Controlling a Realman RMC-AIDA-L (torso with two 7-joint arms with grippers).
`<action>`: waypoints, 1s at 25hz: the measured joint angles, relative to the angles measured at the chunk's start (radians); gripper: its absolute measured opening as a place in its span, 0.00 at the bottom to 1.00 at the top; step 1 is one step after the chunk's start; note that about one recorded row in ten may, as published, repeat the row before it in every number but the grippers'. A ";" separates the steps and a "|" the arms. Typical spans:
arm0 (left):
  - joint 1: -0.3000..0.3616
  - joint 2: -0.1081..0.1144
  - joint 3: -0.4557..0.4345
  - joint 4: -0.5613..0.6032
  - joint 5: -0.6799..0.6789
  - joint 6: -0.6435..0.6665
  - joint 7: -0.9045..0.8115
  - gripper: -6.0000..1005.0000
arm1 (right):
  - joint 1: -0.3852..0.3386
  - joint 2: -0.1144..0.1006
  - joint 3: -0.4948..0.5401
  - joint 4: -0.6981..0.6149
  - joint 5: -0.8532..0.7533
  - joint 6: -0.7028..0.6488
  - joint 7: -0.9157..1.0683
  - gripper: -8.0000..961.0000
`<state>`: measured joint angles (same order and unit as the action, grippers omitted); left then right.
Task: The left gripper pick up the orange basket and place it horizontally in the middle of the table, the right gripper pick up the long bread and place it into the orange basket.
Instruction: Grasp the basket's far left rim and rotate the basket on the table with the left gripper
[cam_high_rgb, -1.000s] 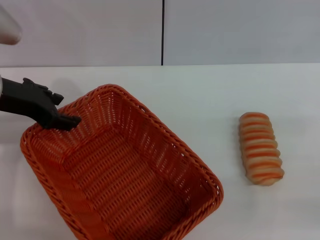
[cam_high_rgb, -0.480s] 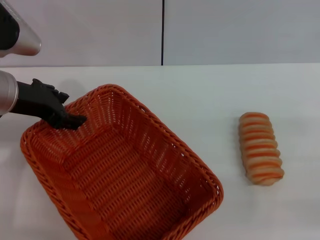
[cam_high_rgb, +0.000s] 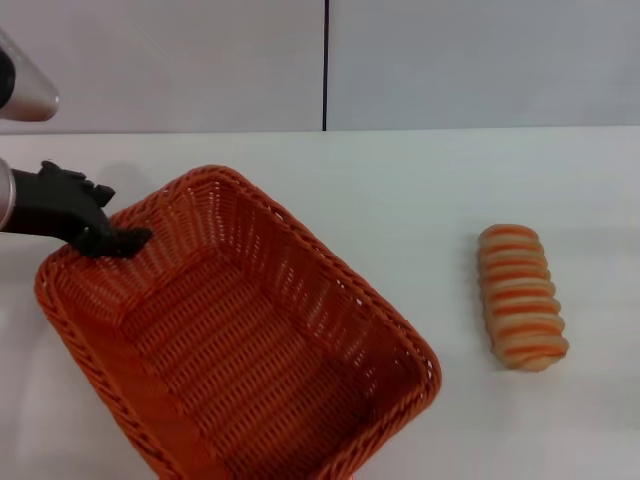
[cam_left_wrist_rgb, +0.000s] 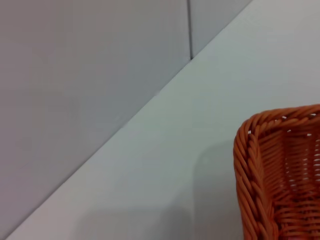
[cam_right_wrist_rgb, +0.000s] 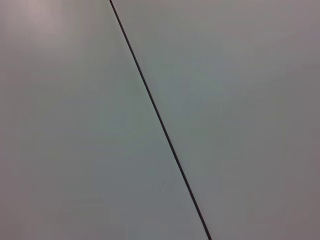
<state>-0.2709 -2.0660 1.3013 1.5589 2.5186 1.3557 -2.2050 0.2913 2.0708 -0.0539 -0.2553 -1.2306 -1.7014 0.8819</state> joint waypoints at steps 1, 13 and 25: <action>0.004 0.000 0.000 -0.002 0.000 -0.007 0.004 0.68 | -0.001 0.000 0.000 0.000 0.000 0.000 0.000 0.70; -0.007 0.000 0.013 -0.060 0.003 -0.030 0.030 0.68 | -0.001 -0.001 0.000 -0.019 0.000 -0.008 0.002 0.70; -0.043 -0.003 0.004 -0.040 0.023 0.038 0.026 0.48 | -0.003 -0.001 0.000 -0.041 0.006 -0.011 0.029 0.70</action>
<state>-0.3140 -2.0689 1.3054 1.5188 2.5414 1.3936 -2.1791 0.2883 2.0696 -0.0537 -0.2964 -1.2243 -1.7119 0.9105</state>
